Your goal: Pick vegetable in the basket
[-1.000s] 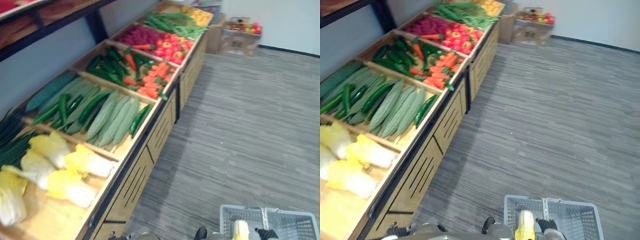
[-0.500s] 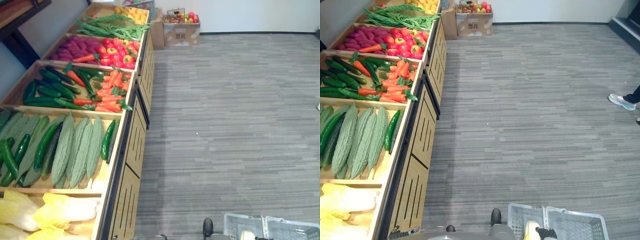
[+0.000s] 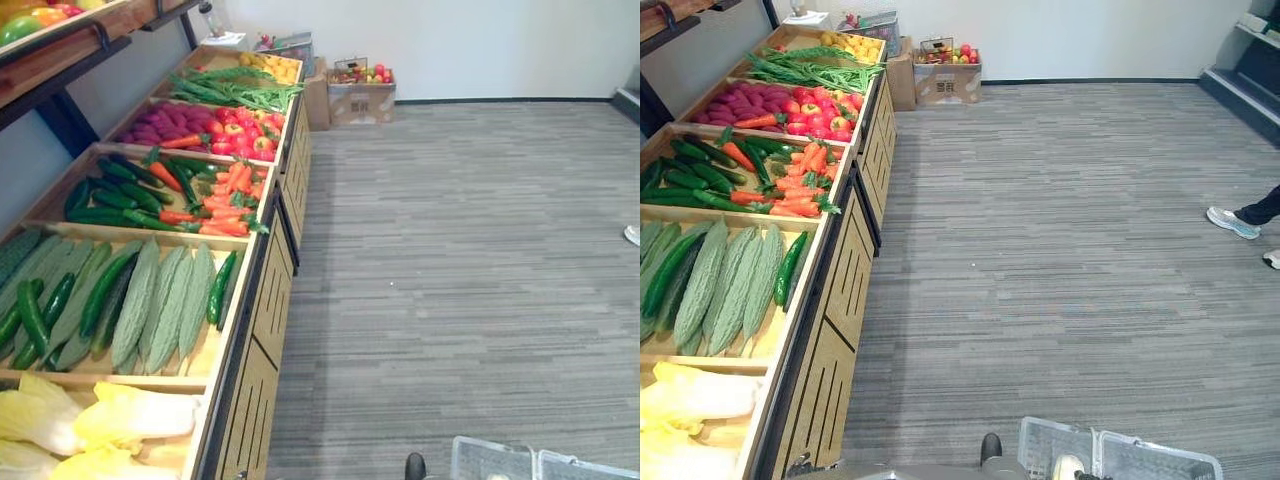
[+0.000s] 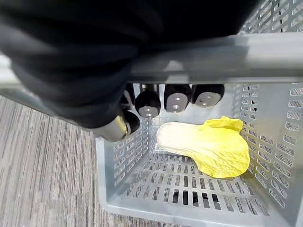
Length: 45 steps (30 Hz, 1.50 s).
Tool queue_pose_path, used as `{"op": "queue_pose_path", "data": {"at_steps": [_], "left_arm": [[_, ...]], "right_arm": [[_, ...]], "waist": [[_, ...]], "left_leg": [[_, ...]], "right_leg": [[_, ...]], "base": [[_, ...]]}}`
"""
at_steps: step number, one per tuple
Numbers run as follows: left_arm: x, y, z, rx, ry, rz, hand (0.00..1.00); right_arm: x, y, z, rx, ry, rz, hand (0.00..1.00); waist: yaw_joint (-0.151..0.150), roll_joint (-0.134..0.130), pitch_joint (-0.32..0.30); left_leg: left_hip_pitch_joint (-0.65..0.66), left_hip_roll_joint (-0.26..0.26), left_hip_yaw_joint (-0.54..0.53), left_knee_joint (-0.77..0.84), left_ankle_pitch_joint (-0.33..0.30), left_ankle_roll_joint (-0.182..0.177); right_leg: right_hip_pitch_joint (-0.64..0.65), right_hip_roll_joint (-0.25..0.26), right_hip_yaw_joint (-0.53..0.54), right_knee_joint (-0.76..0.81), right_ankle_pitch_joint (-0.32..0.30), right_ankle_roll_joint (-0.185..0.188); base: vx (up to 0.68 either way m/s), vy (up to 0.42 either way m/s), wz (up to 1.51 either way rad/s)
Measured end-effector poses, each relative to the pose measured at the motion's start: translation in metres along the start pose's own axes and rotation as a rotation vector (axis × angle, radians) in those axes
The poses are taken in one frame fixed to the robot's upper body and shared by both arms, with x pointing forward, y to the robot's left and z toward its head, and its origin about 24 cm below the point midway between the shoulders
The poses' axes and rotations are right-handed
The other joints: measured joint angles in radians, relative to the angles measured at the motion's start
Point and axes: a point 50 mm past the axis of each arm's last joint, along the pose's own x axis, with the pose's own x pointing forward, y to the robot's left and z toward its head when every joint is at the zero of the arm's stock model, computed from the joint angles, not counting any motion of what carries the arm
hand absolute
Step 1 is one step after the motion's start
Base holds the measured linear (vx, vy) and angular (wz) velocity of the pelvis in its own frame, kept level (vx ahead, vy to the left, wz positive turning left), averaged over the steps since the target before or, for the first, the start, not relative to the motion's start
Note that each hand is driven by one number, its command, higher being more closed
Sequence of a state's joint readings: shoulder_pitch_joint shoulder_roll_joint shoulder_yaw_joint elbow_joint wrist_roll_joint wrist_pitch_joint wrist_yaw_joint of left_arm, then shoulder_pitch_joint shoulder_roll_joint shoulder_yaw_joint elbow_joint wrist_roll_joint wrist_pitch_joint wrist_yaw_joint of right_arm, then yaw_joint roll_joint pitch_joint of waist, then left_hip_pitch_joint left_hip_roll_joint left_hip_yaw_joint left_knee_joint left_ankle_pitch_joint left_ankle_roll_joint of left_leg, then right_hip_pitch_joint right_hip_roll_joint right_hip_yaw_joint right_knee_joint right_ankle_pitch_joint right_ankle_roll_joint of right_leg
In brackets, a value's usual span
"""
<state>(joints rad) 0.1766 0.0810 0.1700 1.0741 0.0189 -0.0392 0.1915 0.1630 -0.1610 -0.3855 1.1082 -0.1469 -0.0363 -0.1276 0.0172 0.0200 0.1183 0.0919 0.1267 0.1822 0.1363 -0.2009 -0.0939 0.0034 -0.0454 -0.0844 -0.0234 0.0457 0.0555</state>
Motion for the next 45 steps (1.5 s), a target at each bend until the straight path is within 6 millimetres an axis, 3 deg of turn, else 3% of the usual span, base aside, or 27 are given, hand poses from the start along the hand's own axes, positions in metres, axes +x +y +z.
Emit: {"op": "queue_pose_path", "data": {"at_steps": [4, 5, 6, 7, 8, 9, 10, 13, 17, 19, 21, 22, 25, 26, 27, 28, 29, 31, 32, 33, 35, 37, 39, 41, 42, 43, 45], "left_arm": [[-0.003, -0.002, -0.011, -0.073, 0.044, 0.014, 0.0], [-0.004, 0.002, -0.015, -0.096, 0.053, 0.031, 0.0], [-0.002, 0.006, -0.008, -0.128, 0.032, 0.051, 0.0], [-0.002, 0.007, -0.004, -0.143, 0.019, 0.054, 0.0], [-0.001, 0.008, -0.002, -0.15, 0.01, 0.056, 0.0], [-0.002, 0.007, -0.001, -0.148, 0.007, 0.055, 0.0], [-0.002, 0.006, -0.002, -0.139, 0.011, 0.053, 0.0], [-0.007, 0.0, -0.016, -0.104, 0.036, 0.028, 0.0], [-0.018, -0.004, -0.045, -0.064, 0.106, 0.005, 0.0], [-0.025, -0.008, -0.062, -0.057, 0.154, -0.012, 0.0], [-0.026, -0.002, -0.066, -0.037, 0.145, -0.019, 0.0], [-0.025, 0.004, -0.064, 0.013, 0.123, -0.019, 0.0], [-0.025, 0.008, -0.069, 0.054, 0.15, -0.041, 0.0], [-0.027, 0.005, -0.077, 0.099, 0.184, -0.078, 0.0], [-0.027, 0.006, -0.08, 0.106, 0.203, -0.062, 0.0], [-0.027, 0.007, -0.08, 0.108, 0.204, -0.058, 0.0], [-0.027, 0.008, -0.08, 0.133, 0.215, -0.06, 0.0], [-0.028, 0.005, -0.084, 0.134, 0.234, -0.091, 0.0], [-0.029, 0.005, -0.086, 0.121, 0.243, -0.09, 0.0], [-0.029, 0.006, -0.086, 0.097, 0.25, -0.073, 0.0], [-0.028, 0.013, -0.085, 0.055, 0.261, -0.033, 0.0], [-0.027, 0.017, -0.085, 0.028, 0.266, 0.008, 0.0], [-0.025, 0.022, -0.081, -0.018, 0.26, 0.042, 0.0], [-0.013, 0.025, -0.05, -0.072, 0.157, 0.082, 0.0], [-0.01, 0.024, -0.041, -0.08, 0.12, 0.085, 0.0], [-0.007, 0.022, -0.025, -0.092, 0.06, 0.083, 0.0], [-0.004, 0.003, -0.001, -0.142, -0.021, 0.043, 0.0]], "right_arm": [[-0.003, 0.008, -0.005, -0.004, 0.002, 0.02, 1.0], [-0.006, 0.013, -0.007, 0.0, -0.004, 0.033, 1.0], [-0.007, 0.019, -0.008, 0.011, 0.0, 0.042, 1.0], [-0.007, 0.021, -0.008, 0.022, 0.003, 0.038, 1.0], [-0.007, 0.023, -0.006, 0.026, -0.001, 0.037, 1.0], [-0.007, 0.023, -0.003, 0.03, -0.012, 0.032, 1.0], [-0.007, 0.024, -0.003, 0.032, -0.01, 0.031, 1.0], [-0.004, 0.019, 0.006, 0.039, -0.032, 0.012, 1.0], [-0.003, 0.014, 0.022, 0.036, -0.092, 0.001, 1.0], [-0.002, 0.006, 0.025, 0.025, -0.111, -0.018, 1.0], [-0.002, 0.011, 0.025, 0.04, -0.108, -0.003, 1.0], [-0.003, 0.012, 0.02, 0.058, -0.091, -0.006, 1.0], [-0.003, -0.002, 0.004, 0.039, -0.043, -0.038, 1.0], [-0.002, -0.005, 0.002, 0.018, -0.028, -0.044, 1.0], [-0.002, 0.004, 0.0, 0.029, -0.007, -0.022, 1.0], [-0.003, 0.007, -0.001, 0.032, -0.003, -0.017, 1.0], [-0.003, 0.012, -0.004, 0.047, 0.014, -0.017, 1.0], [-0.002, 0.009, -0.004, 0.037, 0.015, -0.03, 1.0], [-0.003, 0.01, -0.003, 0.039, 0.01, -0.033, 1.0], [-0.003, 0.014, 0.0, 0.045, -0.008, -0.033, 1.0], [-0.002, 0.018, 0.006, 0.049, -0.024, -0.024, 1.0], [-0.003, 0.016, 0.002, 0.052, -0.015, -0.034, 1.0], [-0.004, 0.019, -0.001, 0.058, -0.013, -0.028, 1.0], [-0.007, 0.027, -0.005, 0.066, -0.005, -0.01, 1.0], [-0.008, 0.029, -0.006, 0.068, -0.002, -0.007, 1.0], [-0.009, 0.03, -0.01, 0.072, 0.003, -0.003, 1.0], [-0.008, 0.024, -0.004, 0.06, -0.024, -0.015, 1.0]], "waist": [[0.0, 0.034, 0.005], [-0.004, 0.03, 0.0], [-0.012, 0.007, -0.002], [-0.011, 0.004, 0.002], [-0.003, -0.012, 0.01], [0.01, -0.013, 0.029], [0.014, -0.018, 0.039], [0.02, 0.009, 0.054], [0.054, 0.011, 0.052], [0.074, 0.039, 0.035], [0.069, 0.008, 0.036], [0.067, -0.029, 0.024], [0.072, -0.037, -0.042], [0.064, -0.036, -0.062], [0.052, -0.063, -0.059], [0.051, -0.069, -0.058], [0.04, -0.105, -0.051], [0.031, -0.086, -0.051], [0.024, -0.084, -0.052], [0.02, -0.081, -0.051], [0.011, -0.086, -0.023], [0.011, -0.062, -0.011], [0.009, -0.053, -0.014], [0.007, -0.058, -0.011], [0.004, -0.06, -0.01], [0.002, -0.067, -0.008], [0.008, -0.012, 0.002]], "left_leg": [[-0.006, 0.08, 0.022, 0.148, -0.101, -0.017], [-0.038, 0.104, 0.026, 0.218, -0.115, -0.015], [-0.109, 0.108, 0.013, 0.362, -0.108, 0.002], [-0.167, 0.112, -0.001, 0.449, -0.081, 0.045], [-0.236, 0.112, -0.022, 0.563, -0.005, 0.082], [-0.272, 0.111, -0.035, 0.645, 0.06, 0.071], [-0.289, 0.109, -0.037, 0.677, 0.052, 0.07], [-0.322, 0.068, -0.018, 0.572, -0.018, 0.063], [-0.329, 0.053, 0.012, 0.182, 0.022, 0.043], [-0.333, 0.065, 0.001, 0.168, 0.052, 0.04], [-0.338, 0.035, 0.024, 0.222, 0.029, 0.049], [-0.334, -0.011, 0.035, 0.257, -0.008, 0.064], [-0.333, -0.088, 0.046, 0.263, -0.056, 0.102], [-0.325, -0.116, 0.051, 0.248, -0.068, 0.119], [-0.308, -0.14, 0.049, 0.245, -0.075, 0.132], [-0.302, -0.144, 0.048, 0.245, -0.077, 0.135], [-0.241, -0.189, 0.032, 0.207, -0.081, 0.137], [-0.147, -0.201, 0.027, 0.093, -0.064, 0.137], [-0.129, -0.199, 0.025, 0.072, -0.062, 0.138], [-0.102, -0.199, 0.028, 0.047, -0.053, 0.158], [-0.05, -0.181, 0.036, 0.034, -0.059, 0.173], [-0.001, -0.135, 0.05, 0.035, -0.074, 0.161], [0.022, -0.102, 0.053, 0.043, -0.092, 0.135], [0.039, -0.072, 0.025, 0.054, -0.136, 0.097], [0.039, -0.066, 0.013, 0.068, -0.151, 0.083], [0.043, -0.059, -0.007, 0.088, -0.176, 0.062], [0.054, 0.018, -0.038, 0.109, -0.172, 0.015]], "right_leg": [[-0.024, 0.061, 0.011, 0.154, -0.092, -0.026], [-0.072, 0.062, 0.001, 0.259, -0.152, -0.032], [-0.11, 0.057, -0.008, 0.315, -0.2, -0.04], [-0.12, 0.049, -0.019, 0.328, -0.207, -0.044], [-0.113, 0.037, -0.021, 0.331, -0.211, -0.05], [-0.084, 0.028, -0.017, 0.324, -0.216, -0.059], [-0.072, 0.026, -0.016, 0.321, -0.22, -0.062], [-0.032, 0.004, -0.01, 0.317, -0.237, -0.055], [-0.033, 0.0, 0.032, 0.28, -0.241, -0.053], [-0.014, 0.026, 0.074, 0.271, -0.235, -0.031], [-0.031, -0.015, 0.096, 0.406, -0.302, -0.009], [-0.007, -0.066, 0.109, 0.382, -0.372, 0.027], [0.017, -0.13, 0.122, 0.345, -0.397, 0.041], [-0.012, -0.136, 0.141, 0.476, -0.397, 0.063], [-0.092, -0.13, 0.145, 0.796, -0.371, 0.109], [-0.105, -0.13, 0.144, 0.841, -0.351, 0.125], [-0.131, -0.166, 0.101, 0.962, -0.195, 0.119], [-0.18, -0.196, 0.058, 1.05, -0.011, 0.068], [-0.195, -0.205, 0.04, 1.075, -0.013, 0.056], [-0.235, -0.23, -0.007, 1.098, -0.062, 0.01], [-0.293, -0.244, -0.091, 1.089, -0.173, 0.014], [-0.296, -0.225, -0.177, 0.976, -0.211, 0.012], [-0.287, -0.212, -0.24, 0.799, -0.208, 0.015], [-0.273, -0.196, -0.245, 0.515, -0.173, 0.022], [-0.262, -0.197, -0.234, 0.446, -0.145, 0.019], [-0.24, -0.203, -0.223, 0.369, -0.053, 0.016], [-0.209, -0.136, -0.257, 0.404, -0.096, -0.011]], "base": [[0.05, -0.067, -0.26], [0.07, -0.099, 0.13], [0.05, -0.074, 0.3], [0.07, -0.119, 0.36], [0.13, -0.135, 0.16], [0.13, -0.106, 0.09], [0.1, -0.043, 0.11], [0.1, 0.048, 0.04], [0.1, 0.159, -0.34], [0.28, 0.287, -0.59], [0.29, 0.201, -0.24], [0.24, 0.211, 0.12], [0.26, 0.268, 0.11], [0.29, 0.123, 0.31], [0.29, 0.073, 0.3], [0.36, 0.078, 0.34], [0.31, 0.084, 0.14], [0.3, 0.085, 0.02], [0.28, 0.061, -0.06], [0.19, 0.023, -0.07], [0.26, -0.057, -0.11], [0.25, -0.108, -0.07], [0.25, -0.132, 0.01], [0.4, -0.283, 0.29], [0.39, -0.346, 0.44], [0.32, -0.296, 0.33], [0.37, -0.311, 0.18]]}}
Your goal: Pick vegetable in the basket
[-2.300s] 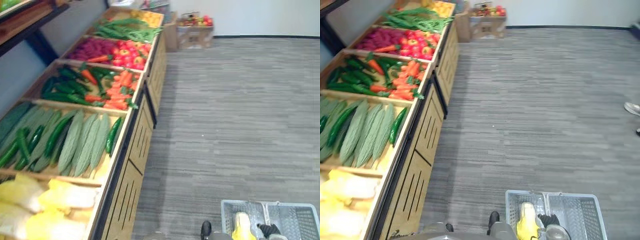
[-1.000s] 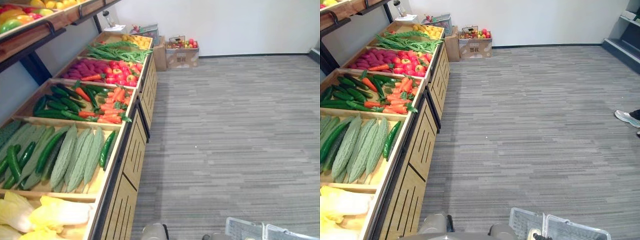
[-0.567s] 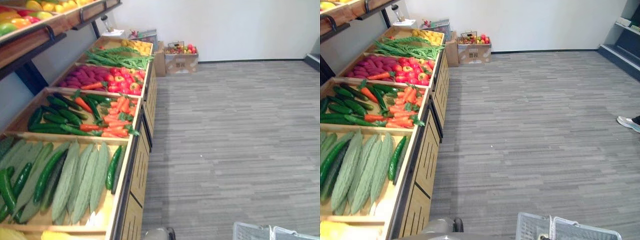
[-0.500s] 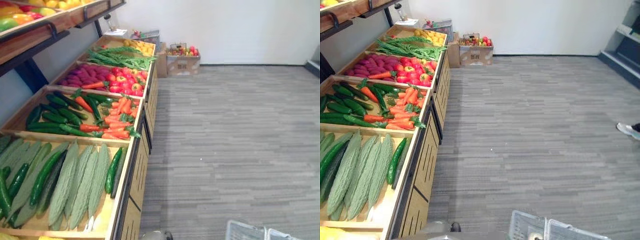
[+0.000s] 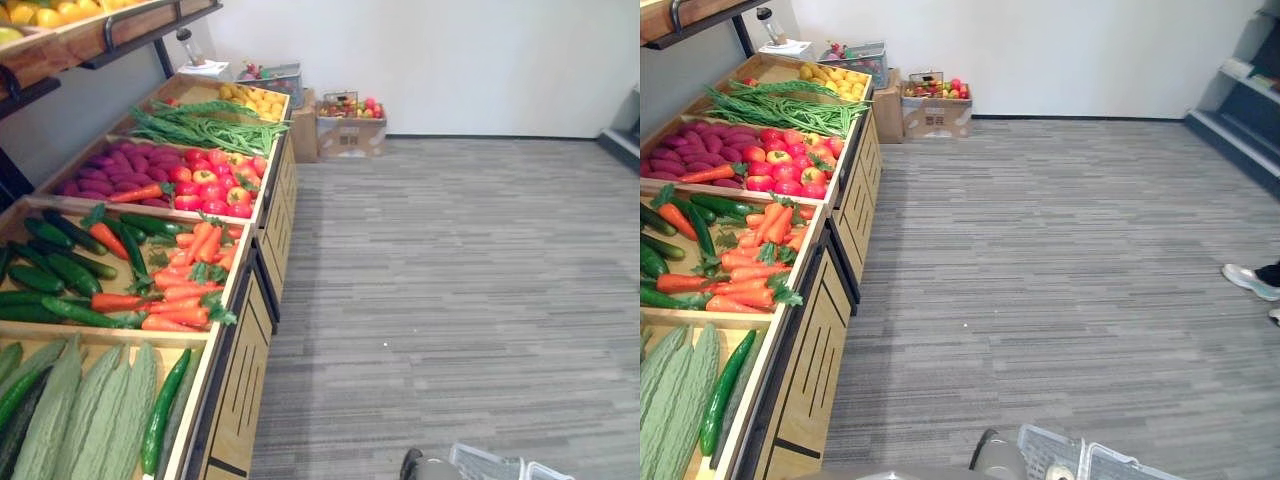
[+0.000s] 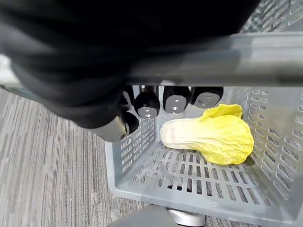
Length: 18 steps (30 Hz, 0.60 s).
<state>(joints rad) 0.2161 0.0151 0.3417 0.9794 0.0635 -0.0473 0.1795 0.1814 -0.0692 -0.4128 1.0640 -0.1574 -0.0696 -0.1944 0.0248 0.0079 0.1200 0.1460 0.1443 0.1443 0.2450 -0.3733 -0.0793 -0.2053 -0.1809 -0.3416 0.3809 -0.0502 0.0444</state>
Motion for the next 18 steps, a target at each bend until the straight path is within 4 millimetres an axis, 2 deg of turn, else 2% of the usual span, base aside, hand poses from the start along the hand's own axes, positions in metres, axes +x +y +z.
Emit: {"op": "queue_pose_path", "data": {"at_steps": [2, 3, 4, 5, 7, 10, 11, 12, 13, 14, 15, 17, 18], "left_arm": [[0.001, -0.013, 0.013, -0.025, -0.035, -0.025, 0.0], [0.002, -0.017, 0.021, -0.008, -0.059, -0.033, 0.0], [0.003, -0.016, 0.022, -0.007, -0.064, -0.03, 0.0], [0.004, -0.014, 0.024, -0.009, -0.066, -0.022, 0.0], [0.004, -0.009, 0.022, -0.028, -0.056, -0.003, 0.0], [0.003, -0.004, 0.011, -0.025, -0.024, 0.018, 0.0], [0.002, -0.001, 0.006, -0.021, -0.012, 0.024, 0.0], [0.0, 0.002, -0.003, -0.019, 0.012, 0.032, 0.0], [-0.003, 0.003, -0.011, -0.016, 0.035, 0.032, 0.0], [-0.004, 0.002, -0.016, -0.009, 0.045, 0.031, 0.0], [-0.006, 0.004, -0.022, 0.016, 0.064, 0.038, 0.0], [-0.007, 0.004, -0.026, 0.044, 0.069, 0.034, 0.0], [-0.007, 0.003, -0.025, 0.053, 0.067, 0.031, 0.0]], "right_arm": [[0.001, -0.003, 0.004, 0.0, -0.013, -0.007, 1.0], [0.0, -0.004, 0.004, 0.004, -0.02, -0.011, 1.0], [0.0, -0.002, 0.005, 0.0, -0.025, -0.006, 1.0], [0.0, 0.001, 0.005, -0.023, -0.028, 0.008, 1.0], [0.0, 0.006, 0.011, -0.055, -0.046, 0.032, 1.0], [0.002, 0.011, 0.021, -0.045, -0.063, 0.04, 1.0], [0.002, 0.012, 0.022, -0.047, -0.056, 0.042, 1.0], [0.004, 0.009, 0.024, -0.057, -0.054, 0.041, 1.0], [0.004, 0.005, 0.022, -0.073, -0.045, 0.04, 1.0], [0.005, 0.0, 0.017, -0.09, -0.024, 0.041, 1.0], [0.005, -0.001, 0.013, -0.132, -0.004, 0.047, 1.0], [0.006, -0.007, 0.009, -0.155, 0.017, 0.042, 1.0], [0.007, -0.007, 0.01, -0.157, 0.015, 0.046, 1.0]], "waist": [[-0.001, 0.029, 0.017], [-0.002, 0.03, 0.021], [-0.002, 0.022, 0.024], [0.004, 0.003, 0.013], [0.017, -0.012, 0.004], [0.018, -0.008, -0.005], [0.019, -0.01, -0.005], [0.016, 0.004, -0.015], [0.015, 0.013, -0.018], [0.019, 0.021, -0.013], [0.022, 0.023, -0.012], [0.036, 0.017, -0.01], [0.038, 0.009, -0.006]], "left_leg": [[0.005, 0.027, -0.044, -0.001, 0.004, -0.015], [0.011, 0.033, -0.1, -0.018, 0.005, -0.016], [0.017, 0.033, -0.114, -0.025, 0.004, -0.017], [0.017, 0.032, -0.137, -0.03, -0.003, -0.03], [0.014, 0.031, -0.146, -0.03, -0.015, -0.046], [0.02, 0.059, -0.154, 0.006, -0.007, -0.047], [-0.015, 0.063, -0.158, 0.104, 0.004, -0.032], [-0.094, 0.083, -0.171, 0.285, 0.023, -0.002], [-0.195, 0.102, -0.193, 0.478, 0.084, 0.011], [-0.303, 0.12, -0.22, 0.69, 0.258, 0.005], [-0.387, 0.119, -0.234, 0.856, 0.337, 0.004], [-0.469, 0.1, -0.199, 0.933, 0.285, 0.01], [-0.504, 0.082, -0.152, 0.885, 0.251, 0.014]], "right_leg": [[-0.007, 0.016, 0.024, 0.066, -0.018, 0.003], [-0.033, 0.021, 0.087, 0.154, -0.049, 0.006], [-0.034, 0.018, 0.1, 0.174, -0.071, 0.008], [-0.033, 0.01, 0.104, 0.199, -0.127, 0.014], [-0.025, 0.002, 0.091, 0.204, -0.212, 0.015], [-0.002, 0.027, 0.056, 0.212, -0.276, 0.006], [0.018, 0.033, 0.051, 0.206, -0.287, -0.003], [0.054, 0.053, 0.041, 0.178, -0.287, -0.001], [0.091, 0.078, 0.024, 0.142, -0.288, -0.004], [0.149, 0.102, 0.018, 0.101, -0.295, -0.017], [0.214, 0.112, 0.016, 0.052, -0.294, -0.031], [0.283, 0.107, 0.004, -0.015, -0.281, -0.03], [0.323, 0.1, -0.008, -0.063, -0.257, -0.011]], "base": [[0.27, -0.191, 0.49], [0.23, -0.136, 0.82], [0.22, -0.153, 0.88], [0.13, -0.132, 0.51], [0.16, -0.171, 0.3], [0.16, -0.173, 0.23], [0.23, -0.197, 0.04], [0.24, -0.183, 0.09], [0.31, -0.163, 0.13], [0.33, -0.108, 0.12], [0.29, -0.068, 0.03], [0.26, -0.029, 0.01], [0.29, -0.012, 0.09]]}}
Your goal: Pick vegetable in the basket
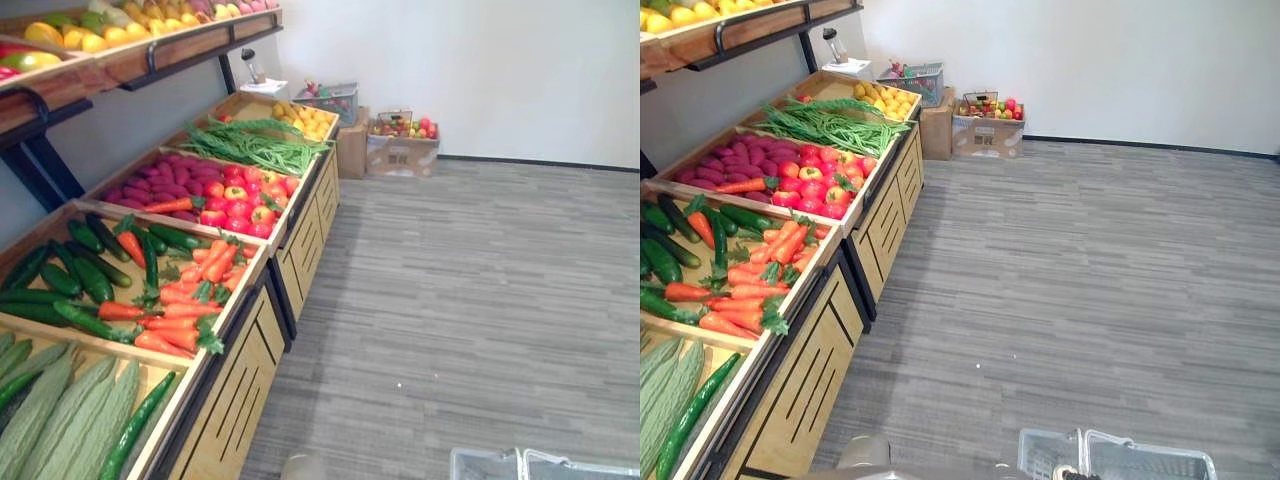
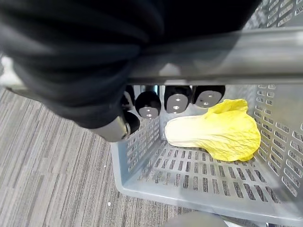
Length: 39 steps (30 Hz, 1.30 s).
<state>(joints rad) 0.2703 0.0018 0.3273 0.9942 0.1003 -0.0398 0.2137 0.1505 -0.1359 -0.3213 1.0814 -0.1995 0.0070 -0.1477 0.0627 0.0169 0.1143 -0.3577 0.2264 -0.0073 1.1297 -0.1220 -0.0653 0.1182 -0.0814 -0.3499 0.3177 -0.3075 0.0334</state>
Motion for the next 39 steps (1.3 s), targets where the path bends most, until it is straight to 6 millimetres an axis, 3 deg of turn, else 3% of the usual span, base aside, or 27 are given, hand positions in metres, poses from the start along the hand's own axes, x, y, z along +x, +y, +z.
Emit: {"op": "queue_pose_path", "data": {"at_steps": [2, 3, 4, 5, 7, 8, 9, 10, 11, 12, 13, 14, 15, 16, 17, 18, 20, 22, 24, 28, 30, 33, 35, 36, 37, 38, 39], "left_arm": [[0.001, 0.002, 0.001, 0.004, 0.003, 0.013, 0.0], [0.002, 0.004, 0.002, 0.009, 0.008, 0.026, 0.0], [0.002, 0.002, 0.004, 0.011, 0.012, 0.026, 0.0], [0.002, 0.0, 0.006, 0.017, 0.01, 0.019, 0.0], [0.007, 0.008, 0.019, 0.053, -0.03, 0.039, 0.0], [0.008, 0.01, 0.024, 0.055, -0.035, 0.046, 0.0], [0.009, 0.012, 0.022, 0.056, -0.021, 0.053, 0.0], [0.008, 0.012, 0.016, 0.058, 0.01, 0.055, 0.0], [0.005, 0.007, 0.004, 0.063, 0.055, 0.044, 0.0], [0.005, 0.007, 0.002, 0.066, 0.069, 0.043, 0.0], [0.004, 0.007, -0.002, 0.079, 0.09, 0.047, 0.0], [0.004, 0.008, -0.003, 0.084, 0.094, 0.052, 0.0], [0.006, 0.013, 0.001, 0.09, 0.082, 0.076, 0.0], [0.006, 0.016, 0.0, 0.095, 0.081, 0.088, 0.0], [0.008, 0.017, 0.006, 0.113, 0.072, 0.092, 0.0], [0.008, 0.017, 0.01, 0.124, 0.05, 0.089, 0.0], [0.009, 0.016, 0.018, 0.119, 0.015, 0.098, 0.0], [0.01, 0.016, 0.023, 0.092, 0.007, 0.104, 0.0], [0.012, 0.018, 0.033, 0.087, -0.022, 0.112, 0.0], [0.013, 0.025, 0.034, 0.067, -0.028, 0.135, 0.0], [0.013, 0.031, 0.029, 0.05, -0.015, 0.152, 0.0], [0.012, 0.035, 0.022, 0.029, 0.005, 0.167, 0.0], [0.009, 0.04, 0.01, -0.011, 0.044, 0.194, 0.0], [0.009, 0.041, 0.008, -0.026, 0.052, 0.202, 0.0], [0.008, 0.041, 0.005, -0.053, 0.07, 0.212, 0.0], [0.004, 0.014, -0.001, -0.11, 0.097, 0.15, 0.0], [0.003, 0.011, -0.006, -0.097, 0.113, 0.135, 0.0]], "right_arm": [[0.001, -0.002, 0.003, 0.018, -0.005, -0.008, 1.0], [0.001, -0.005, 0.003, 0.021, -0.005, -0.018, 1.0], [0.002, -0.01, 0.002, 0.036, 0.0, -0.036, 1.0], [0.001, -0.012, 0.0, 0.047, 0.006, -0.046, 1.0], [-0.001, 0.001, -0.001, 0.076, 0.007, -0.028, 1.0], [0.0, 0.008, 0.011, 0.085, -0.03, -0.015, 1.0], [0.001, 0.011, 0.019, 0.083, -0.051, -0.012, 1.0], [0.002, 0.009, 0.031, 0.079, -0.09, -0.017, 1.0], [0.005, 0.003, 0.044, 0.065, -0.137, -0.031, 1.0], [0.005, 0.004, 0.051, 0.069, -0.155, -0.03, 1.0], [0.006, 0.0, 0.061, 0.071, -0.184, -0.036, 1.0], [0.007, -0.001, 0.063, 0.069, -0.186, -0.036, 1.0], [0.007, 0.002, 0.073, 0.066, -0.216, -0.025, 1.0], [0.006, 0.003, 0.081, 0.057, -0.244, -0.02, 1.0], [0.005, 0.009, 0.091, 0.045, -0.271, -0.006, 1.0], [0.005, 0.01, 0.09, 0.042, -0.27, -0.005, 1.0], [0.005, 0.007, 0.091, 0.002, -0.302, -0.012, 1.0], [0.004, 0.009, 0.095, 0.004, -0.322, -0.008, 1.0], [0.004, 0.008, 0.09, 0.042, -0.304, -0.02, 1.0], [0.004, 0.009, 0.084, 0.167, -0.255, -0.047, 1.0], [0.004, 0.018, 0.079, 0.183, -0.208, -0.028, 1.0], [0.002, 0.025, 0.051, 0.248, -0.073, -0.015, 1.0], [0.001, 0.033, 0.044, 0.31, -0.013, 0.007, 1.0], [0.001, 0.035, 0.042, 0.317, 0.004, 0.014, 1.0], [0.001, 0.033, 0.038, 0.341, 0.038, 0.013, 1.0], [0.006, 0.013, 0.039, 0.374, 0.048, -0.036, 1.0], [0.008, 0.0, 0.036, 0.406, 0.061, -0.07, 1.0]], "waist": [[0.005, -0.013, 0.017], [0.001, -0.018, 0.024], [-0.005, -0.002, 0.032], [-0.006, -0.004, 0.039], [-0.006, -0.044, 0.057], [0.004, -0.067, 0.072], [0.01, -0.072, 0.075], [0.023, -0.06, 0.071], [0.027, -0.027, 0.057], [0.026, -0.028, 0.057], [0.026, -0.019, 0.047], [0.023, -0.027, 0.039], [0.026, -0.056, 0.032], [0.037, -0.028, 0.024], [0.018, -0.034, 0.029], [0.017, -0.037, 0.029], [0.023, -0.018, 0.013], [0.017, -0.025, 0.005], [0.02, -0.013, 0.01], [0.032, -0.016, 0.011], [0.036, -0.021, 0.007], [0.057, -0.041, -0.006], [0.057, -0.074, -0.027], [0.059, -0.087, -0.033], [0.068, -0.096, -0.04], [0.071, -0.037, -0.04], [0.05, -0.015, -0.043]], "left_leg": [[-0.011, -0.014, 0.105, -0.145, -0.036, 0.008], [0.003, -0.037, 0.212, -0.332, -0.027, 0.025], [0.036, -0.049, 0.347, -0.561, 0.082, 0.093], [0.062, -0.052, 0.422, -0.607, 0.068, 0.175], [0.099, -0.092, 0.519, -0.67, 0.061, 0.183], [0.096, -0.097, 0.579, -0.67, 0.059, 0.181], [0.095, -0.096, 0.613, -0.667, 0.05, 0.18], [0.1, -0.091, 0.652, -0.675, 0.002, 0.18], [0.123, -0.107, 0.644, -0.719, -0.101, 0.228], [0.127, -0.121, 0.635, -0.719, -0.108, 0.226], [0.15, -0.153, 0.639, -0.761, -0.121, 0.202], [0.159, -0.17, 0.663, -0.783, -0.153, 0.139], [0.165, -0.142, 0.661, -0.684, -0.187, 0.168], [0.164, -0.103, 0.595, -0.655, -0.187, 0.171], [0.181, -0.149, 0.535, -0.666, -0.211, 0.188], [0.199, -0.169, 0.52, -0.694, -0.2, 0.192], [0.279, -0.209, 0.454, -0.812, -0.15, 0.198], [0.317, -0.22, 0.39, -0.867, -0.122, 0.194], [0.345, -0.218, 0.268, -0.89, -0.107, 0.186], [0.389, -0.213, 0.075, -0.88, -0.12, 0.161], [0.409, -0.203, -0.012, -0.872, -0.141, 0.124], [0.413, -0.177, -0.092, -0.837, -0.17, 0.075], [0.413, -0.162, -0.085, -0.823, -0.186, 0.03], [0.412, -0.162, -0.082, -0.822, -0.191, 0.019], [0.413, -0.15, -0.069, -0.82, -0.211, -0.014], [0.415, -0.064, -0.043, -0.849, -0.194, -0.062], [0.414, -0.043, -0.007, -0.881, -0.143, -0.077]], "right_leg": [[0.053, -0.018, -0.024, -0.048, 0.012, 0.016], [0.092, -0.028, -0.066, -0.073, 0.018, 0.026], [0.125, -0.023, -0.113, -0.073, 0.019, 0.031], [0.14, -0.02, -0.129, -0.069, 0.015, 0.038], [0.177, -0.046, -0.174, -0.084, 0.027, 0.065], [0.202, -0.047, -0.189, -0.116, 0.039, 0.079], [0.206, -0.047, -0.192, -0.131, 0.046, 0.081], [0.204, -0.041, -0.188, -0.132, 0.054, 0.082], [0.197, -0.032, -0.185, -0.102, 0.053, 0.081], [0.197, -0.041, -0.182, -0.079, 0.048, 0.073], [0.163, -0.074, -0.162, 0.013, 0.053, 0.068], [0.141, -0.102, -0.148, 0.067, 0.063, 0.056], [0.06, -0.183, -0.088, 0.227, 0.089, 0.074], [0.009, -0.181, -0.053, 0.339, 0.106, 0.102], [-0.078, -0.23, -0.021, 0.542, 0.217, 0.133], [-0.104, -0.252, -0.024, 0.605, 0.216, 0.128], [-0.175, -0.275, -0.063, 0.678, 0.178, 0.072], [-0.208, -0.26, -0.07, 0.636, 0.154, 0.06], [-0.221, -0.22, -0.052, 0.442, 0.14, 0.074], [-0.239, -0.192, 0.114, 0.15, 0.151, 0.075], [-0.239, -0.178, 0.2, 0.072, 0.151, 0.074], [-0.232, -0.144, 0.247, 0.05, 0.152, 0.076], [-0.197, -0.128, 0.196, -0.024, 0.21, 0.128], [-0.182, -0.128, 0.177, -0.05, 0.259, 0.117], [-0.155, -0.126, 0.149, -0.081, 0.252, 0.126], [-0.132, -0.061, 0.096, -0.107, 0.22, 0.097], [-0.122, -0.056, 0.056, -0.107, 0.207, 0.077]], "base": [[0.33, 0.033, 0.34], [0.45, 0.068, 0.92], [0.4, 0.069, 1.12], [0.37, 0.074, 1.54], [0.34, 0.095, 1.38], [0.26, 0.084, 0.72], [0.23, 0.082, 0.45], [0.23, 0.175, 0.31], [0.22, 0.214, 0.34], [0.23, 0.271, 0.37], [0.16, 0.214, 0.29], [0.28, 0.212, 0.21], [0.29, 0.107, -0.07], [0.42, 0.066, 0.31], [0.27, 0.015, 0.44], [0.35, 0.131, 0.83], [0.29, 0.181, 0.82], [0.22, 0.071, 1.24], [0.25, -0.013, 1.64], [0.21, -0.113, 1.56], [0.17, -0.188, 1.25], [0.21, -0.339, 0.8], [0.18, -0.344, 0.41], [0.17, -0.47, 0.16], [0.2, -0.712, 0.29], [0.2, -0.753, 0.61], [0.1, -0.508, 0.7]]}}
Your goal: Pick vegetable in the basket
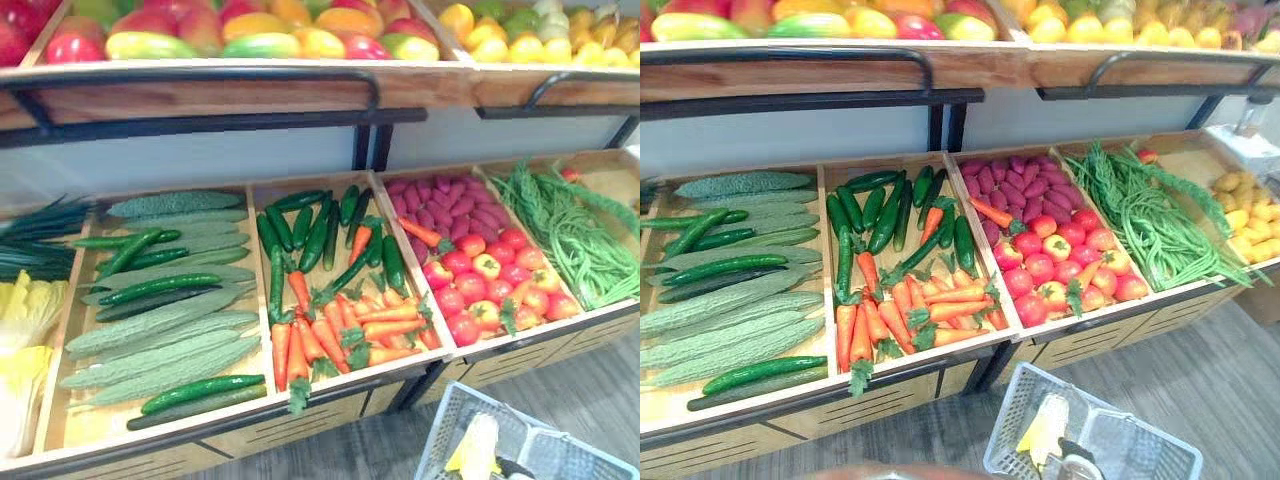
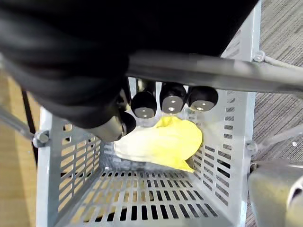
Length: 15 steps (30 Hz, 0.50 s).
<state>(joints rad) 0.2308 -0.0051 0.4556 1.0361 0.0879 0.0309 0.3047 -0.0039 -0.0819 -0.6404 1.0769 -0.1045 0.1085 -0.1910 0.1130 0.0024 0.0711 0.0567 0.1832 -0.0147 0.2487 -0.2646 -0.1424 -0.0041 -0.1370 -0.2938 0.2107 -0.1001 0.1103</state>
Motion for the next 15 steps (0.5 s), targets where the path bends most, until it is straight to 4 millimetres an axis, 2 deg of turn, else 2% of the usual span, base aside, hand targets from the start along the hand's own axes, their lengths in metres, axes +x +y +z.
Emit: {"op": "queue_pose_path", "data": {"at_steps": [3, 7, 9, 11, 15], "left_arm": [[-0.002, -0.002, -0.01, 0.055, 0.022, -0.013, 0.0], [0.0, -0.001, -0.006, 0.14, -0.01, -0.023, 0.0], [0.0, -0.002, -0.003, 0.181, -0.028, -0.027, 0.0], [0.0, -0.002, -0.004, 0.2, -0.033, -0.026, 0.0], [-0.001, -0.003, 0.001, 0.203, -0.081, 0.006, 0.0]], "right_arm": [[0.003, -0.013, 0.0, 0.048, 0.027, -0.036, 1.0], [0.004, -0.023, -0.01, 0.111, 0.073, -0.082, 1.0], [0.004, -0.023, -0.012, 0.122, 0.077, -0.088, 1.0], [0.004, -0.024, -0.013, 0.135, 0.068, -0.096, 1.0], [0.004, -0.026, -0.008, 0.138, 0.029, -0.096, 1.0]], "waist": [[-0.023, 0.005, 0.003], [-0.033, 0.002, 0.004], [-0.034, 0.002, 0.004], [-0.036, 0.004, 0.005], [-0.048, 0.017, 0.012]], "left_leg": [[-0.002, 0.016, 0.072, -0.044, 0.079, 0.006], [0.0, 0.012, 0.17, -0.105, 0.144, 0.021], [-0.002, 0.004, 0.169, -0.134, 0.163, 0.02], [0.0, -0.018, 0.166, -0.197, 0.193, 0.03], [0.009, -0.029, 0.208, -0.235, 0.205, 0.031]], "right_leg": [[0.024, 0.004, -0.055, -0.015, -0.008, -0.017], [0.064, -0.004, -0.135, -0.074, -0.006, -0.023], [0.063, -0.005, -0.144, -0.089, -0.006, -0.015], [0.062, -0.004, -0.13, -0.121, 0.016, -0.005], [0.048, 0.003, -0.051, -0.161, 0.049, -0.006]], "base": [[0.0, -0.275, 0.63], [-0.11, -0.086, 0.59], [-0.14, 0.008, 0.34], [-0.15, 0.032, 0.12], [-0.06, 0.043, -0.14]]}}
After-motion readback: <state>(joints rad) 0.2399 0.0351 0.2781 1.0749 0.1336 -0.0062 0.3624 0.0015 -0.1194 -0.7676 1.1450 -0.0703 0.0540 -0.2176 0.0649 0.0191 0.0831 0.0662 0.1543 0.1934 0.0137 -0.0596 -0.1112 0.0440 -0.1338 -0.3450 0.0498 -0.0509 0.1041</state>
